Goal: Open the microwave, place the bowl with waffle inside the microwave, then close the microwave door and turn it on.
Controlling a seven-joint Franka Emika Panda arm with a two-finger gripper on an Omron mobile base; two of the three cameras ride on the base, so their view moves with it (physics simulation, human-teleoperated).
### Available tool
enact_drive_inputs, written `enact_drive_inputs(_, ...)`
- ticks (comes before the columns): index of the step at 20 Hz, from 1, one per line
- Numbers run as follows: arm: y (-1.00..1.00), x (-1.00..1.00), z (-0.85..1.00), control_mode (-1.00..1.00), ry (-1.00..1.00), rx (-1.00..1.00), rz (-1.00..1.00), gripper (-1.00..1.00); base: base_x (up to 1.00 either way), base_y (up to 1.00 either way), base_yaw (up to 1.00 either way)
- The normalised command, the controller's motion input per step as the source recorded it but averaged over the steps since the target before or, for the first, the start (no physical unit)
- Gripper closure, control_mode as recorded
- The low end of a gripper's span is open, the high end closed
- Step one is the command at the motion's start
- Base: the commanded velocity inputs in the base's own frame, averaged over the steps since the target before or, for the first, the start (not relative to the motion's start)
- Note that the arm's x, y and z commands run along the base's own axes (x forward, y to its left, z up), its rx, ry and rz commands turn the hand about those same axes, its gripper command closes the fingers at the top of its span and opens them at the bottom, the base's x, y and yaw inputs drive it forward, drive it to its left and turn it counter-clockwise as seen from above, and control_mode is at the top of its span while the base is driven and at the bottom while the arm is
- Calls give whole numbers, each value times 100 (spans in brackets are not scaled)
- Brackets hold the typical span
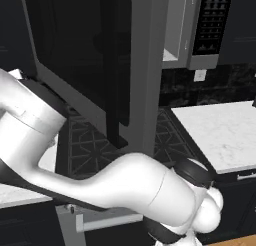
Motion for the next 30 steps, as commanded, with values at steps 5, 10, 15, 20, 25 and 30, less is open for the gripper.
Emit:
enact_drive_inputs(5, -54, 99, -50, -100, 0, -2, -44, -100, 0, 0, 0)
enact_drive_inputs(10, -98, 56, -10, -100, -5, -1, -38, -100, 0, 0, 0)
enact_drive_inputs(15, -100, 46, 0, -100, -7, 0, -28, -100, 0, 0, 0)
enact_drive_inputs(20, -100, 62, 1, -100, -8, 0, -23, -100, 0, 0, 0)
enact_drive_inputs(25, -100, 55, 41, -100, -18, 0, -10, -100, 0, 0, 0)
enact_drive_inputs(30, -100, 55, 56, -100, -20, 3, 0, -100, 0, 0, 0)
